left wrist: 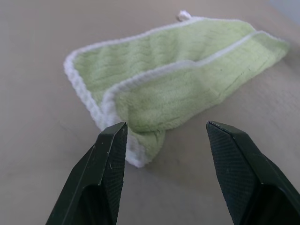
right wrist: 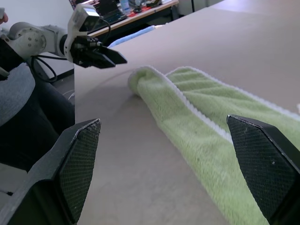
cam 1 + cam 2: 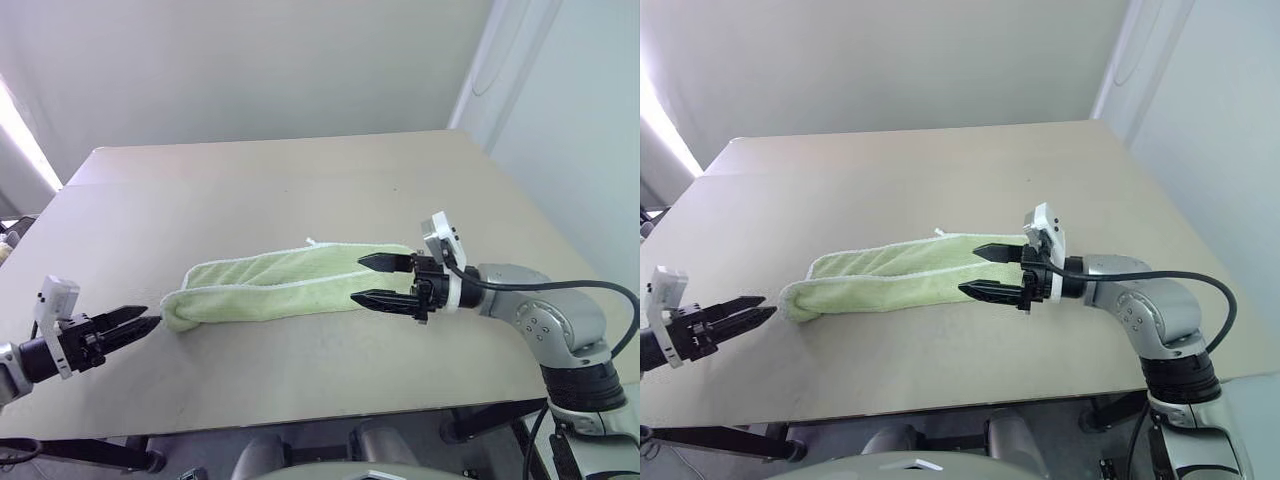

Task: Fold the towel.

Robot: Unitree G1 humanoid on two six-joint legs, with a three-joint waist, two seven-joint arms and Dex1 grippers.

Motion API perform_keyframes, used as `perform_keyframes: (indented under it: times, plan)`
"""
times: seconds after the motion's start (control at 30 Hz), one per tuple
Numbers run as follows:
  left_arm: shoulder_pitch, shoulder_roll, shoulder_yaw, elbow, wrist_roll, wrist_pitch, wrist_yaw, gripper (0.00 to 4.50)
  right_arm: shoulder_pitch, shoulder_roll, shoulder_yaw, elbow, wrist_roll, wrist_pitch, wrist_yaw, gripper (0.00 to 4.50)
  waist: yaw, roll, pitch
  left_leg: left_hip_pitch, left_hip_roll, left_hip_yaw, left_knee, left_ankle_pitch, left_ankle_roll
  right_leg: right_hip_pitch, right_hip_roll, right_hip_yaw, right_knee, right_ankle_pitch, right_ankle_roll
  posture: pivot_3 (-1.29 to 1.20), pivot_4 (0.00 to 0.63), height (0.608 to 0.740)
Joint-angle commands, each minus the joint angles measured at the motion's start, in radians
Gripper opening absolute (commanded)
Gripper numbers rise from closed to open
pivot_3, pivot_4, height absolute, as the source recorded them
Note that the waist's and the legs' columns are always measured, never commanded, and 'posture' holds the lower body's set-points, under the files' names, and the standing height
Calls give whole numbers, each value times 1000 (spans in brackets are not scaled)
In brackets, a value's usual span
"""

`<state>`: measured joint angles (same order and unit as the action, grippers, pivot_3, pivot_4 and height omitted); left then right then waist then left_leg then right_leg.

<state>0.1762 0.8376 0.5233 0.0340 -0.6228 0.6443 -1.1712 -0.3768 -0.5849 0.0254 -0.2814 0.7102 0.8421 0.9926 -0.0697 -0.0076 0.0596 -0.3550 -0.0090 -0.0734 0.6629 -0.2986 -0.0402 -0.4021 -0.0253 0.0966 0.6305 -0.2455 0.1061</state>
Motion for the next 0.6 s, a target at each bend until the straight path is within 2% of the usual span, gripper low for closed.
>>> perform_keyframes:
  times: [0.03,0.33,0.43,0.6]
  plan:
    - [-18,2,-4,-31,-21,-2,5,2826,-37,15,20,26,-27,-37,-7,4500,0,0,0,0,0,0,0,0,0,0,0,0,0,0,0,0,0,740]
    - [-112,5,-40,-7,-51,12,-3,2826,-39,13,29,70,-75,-70,-30,4500,1,0,0,-1,-1,1,0,0,0,0,0,0,-1,0,0,0,0,740]
    - [-197,12,-59,81,-27,-8,4,2826,-25,5,12,75,-100,-66,-72,4500,1,0,1,-1,-2,1,0,0,0,-1,0,0,0,0,0,0,0,740]
    - [-227,9,-84,123,-7,-26,7,2826,-12,-19,17,107,-147,-90,-86,4500,0,0,1,-1,-2,2,0,0,0,-1,1,1,0,0,0,0,0,740]
